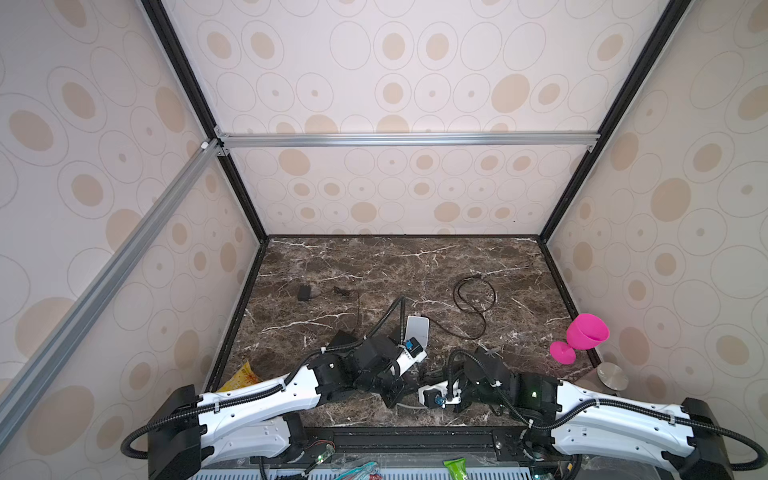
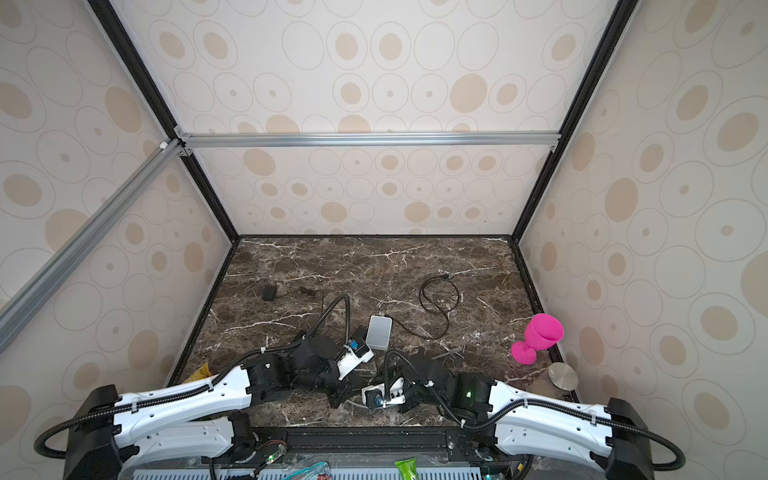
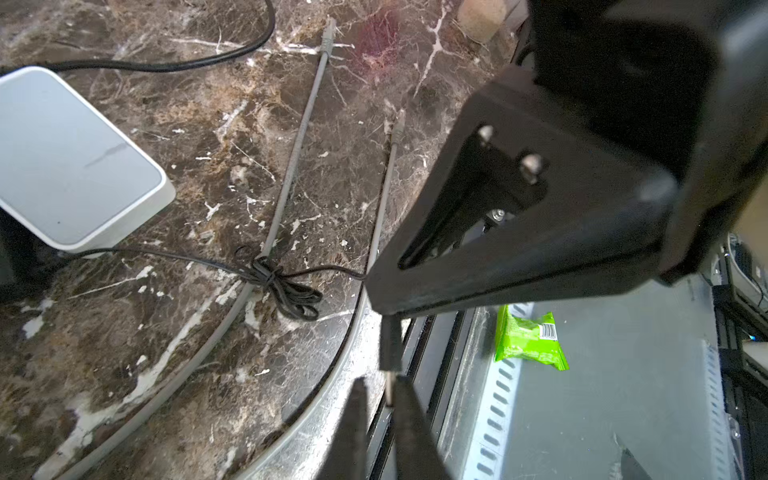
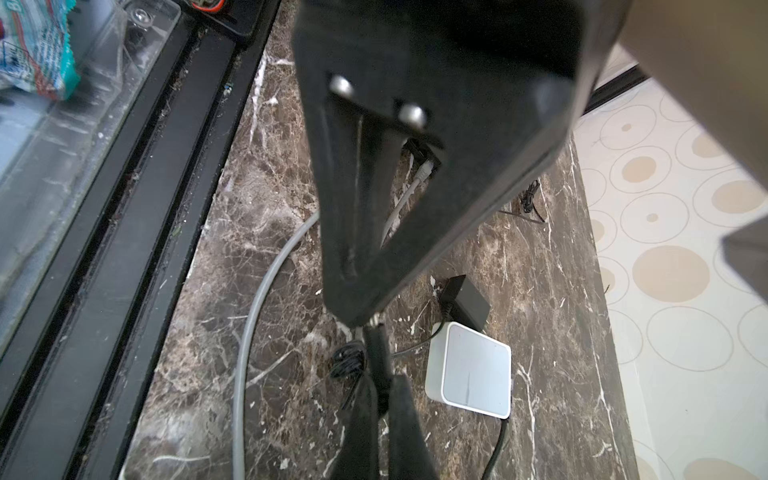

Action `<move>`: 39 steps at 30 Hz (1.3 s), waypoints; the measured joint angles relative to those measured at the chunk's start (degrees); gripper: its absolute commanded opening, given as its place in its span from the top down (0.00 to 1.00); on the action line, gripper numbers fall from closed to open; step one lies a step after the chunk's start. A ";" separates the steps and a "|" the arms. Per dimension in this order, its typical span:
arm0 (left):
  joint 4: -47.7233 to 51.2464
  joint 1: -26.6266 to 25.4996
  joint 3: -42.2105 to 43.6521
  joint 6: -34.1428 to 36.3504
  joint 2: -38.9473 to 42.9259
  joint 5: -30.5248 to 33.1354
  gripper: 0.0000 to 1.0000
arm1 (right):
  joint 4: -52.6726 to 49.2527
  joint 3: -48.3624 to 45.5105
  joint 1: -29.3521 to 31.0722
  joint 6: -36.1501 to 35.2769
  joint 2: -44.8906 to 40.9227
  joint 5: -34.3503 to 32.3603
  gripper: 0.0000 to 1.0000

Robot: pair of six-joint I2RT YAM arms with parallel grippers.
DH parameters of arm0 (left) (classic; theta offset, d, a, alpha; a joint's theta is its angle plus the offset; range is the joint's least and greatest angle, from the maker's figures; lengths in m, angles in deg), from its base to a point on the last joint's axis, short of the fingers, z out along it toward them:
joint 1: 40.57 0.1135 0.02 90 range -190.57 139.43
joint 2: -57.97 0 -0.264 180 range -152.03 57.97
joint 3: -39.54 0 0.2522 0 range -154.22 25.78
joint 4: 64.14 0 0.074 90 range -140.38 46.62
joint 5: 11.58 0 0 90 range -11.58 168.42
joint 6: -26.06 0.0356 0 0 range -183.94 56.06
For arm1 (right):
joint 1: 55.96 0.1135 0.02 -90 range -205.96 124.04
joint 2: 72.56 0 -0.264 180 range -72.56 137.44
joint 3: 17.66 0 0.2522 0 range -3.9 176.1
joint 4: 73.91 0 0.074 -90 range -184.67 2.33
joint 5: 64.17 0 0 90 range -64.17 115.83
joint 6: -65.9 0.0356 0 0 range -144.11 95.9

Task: Insert the plug into the switch port
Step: 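Open the left gripper and lift away while the right gripper keeps the barrel plug, then grasp the white router with the left gripper while the right gripper lifts the plug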

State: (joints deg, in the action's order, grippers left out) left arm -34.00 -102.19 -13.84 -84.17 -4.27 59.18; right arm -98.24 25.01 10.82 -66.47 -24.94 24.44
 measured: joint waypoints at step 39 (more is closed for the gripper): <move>-18.25 23.87 -4.37 -8.70 -18.80 5.03 0.11 | -18.67 22.32 -3.50 44.11 -15.96 -32.41 1.00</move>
State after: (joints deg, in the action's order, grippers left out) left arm -52.25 -78.32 -18.21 -92.87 -23.07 64.20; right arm -116.90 47.32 7.33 -22.37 -40.90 -7.98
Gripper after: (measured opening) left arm 0.909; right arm 0.045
